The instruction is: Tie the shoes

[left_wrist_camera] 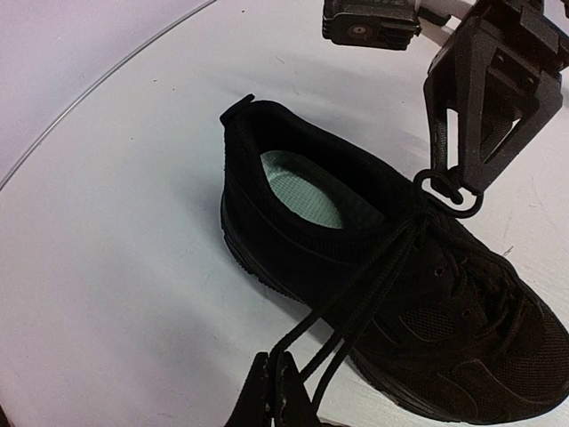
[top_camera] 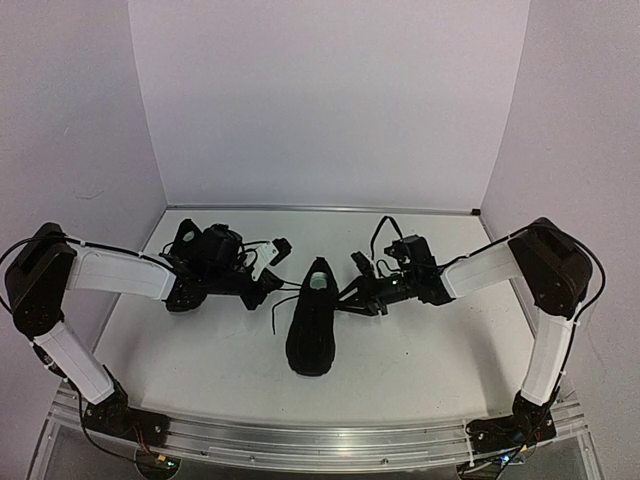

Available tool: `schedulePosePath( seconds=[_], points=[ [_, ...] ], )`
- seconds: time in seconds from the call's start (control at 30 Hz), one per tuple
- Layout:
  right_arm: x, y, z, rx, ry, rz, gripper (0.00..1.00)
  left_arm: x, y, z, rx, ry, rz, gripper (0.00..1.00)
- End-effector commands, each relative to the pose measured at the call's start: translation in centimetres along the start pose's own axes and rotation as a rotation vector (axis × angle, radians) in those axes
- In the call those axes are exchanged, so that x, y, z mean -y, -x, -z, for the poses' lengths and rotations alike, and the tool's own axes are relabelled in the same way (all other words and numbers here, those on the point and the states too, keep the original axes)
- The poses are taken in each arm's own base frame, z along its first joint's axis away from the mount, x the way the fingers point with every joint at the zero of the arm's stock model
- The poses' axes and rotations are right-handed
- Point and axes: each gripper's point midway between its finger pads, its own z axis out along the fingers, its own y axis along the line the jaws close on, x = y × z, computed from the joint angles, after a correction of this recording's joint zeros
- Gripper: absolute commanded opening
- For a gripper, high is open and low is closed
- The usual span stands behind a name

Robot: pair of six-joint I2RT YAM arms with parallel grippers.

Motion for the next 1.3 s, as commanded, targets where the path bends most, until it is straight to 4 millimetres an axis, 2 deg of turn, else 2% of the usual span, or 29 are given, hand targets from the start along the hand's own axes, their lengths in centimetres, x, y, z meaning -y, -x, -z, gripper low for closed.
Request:
schedulePosePath(
  seconds=[0.0,0.1,0.13,0.27,0.37,0.6,1.07,1.27],
  points=[
    [-0.2,0.0,-0.2,0.010,0.021,0.005,0.21,-0.6,2.2,0.1,0.050,0.027,-0.024,0.00],
    [0.5,-0.3,0.0,0.021,-0.002,-0.013,0.02,-0.8,2.2,0.4,0.048,0.039,-0.025,0.00],
    [0.7,-0.3,0.1,0.027,-0.010,-0.017,0.00,-0.9,2.1,0.6,0.047,0.046,-0.025,0.00],
    [1.2,-0.4,1.1,0.074,-0.053,-0.026,0.00,-1.6,1.7,1.4,0.036,0.094,-0.020,0.00],
    [1.9,-0.1,2.6,0.132,-0.097,-0.042,0.00,-2.3,1.3,1.8,0.026,0.140,0.003,0.00],
    [3.8,0.5,5.8,0.261,-0.193,-0.091,0.00,-2.5,0.1,1.7,-0.001,0.156,0.058,0.00],
    [7.2,0.0,8.9,0.340,-0.291,-0.171,0.00,-4.2,-2.0,1.2,-0.058,0.240,0.106,0.00],
    [7.8,-0.1,9.0,0.332,-0.310,-0.171,0.00,-4.5,-2.3,0.8,-0.068,0.251,0.123,0.00]
  ],
)
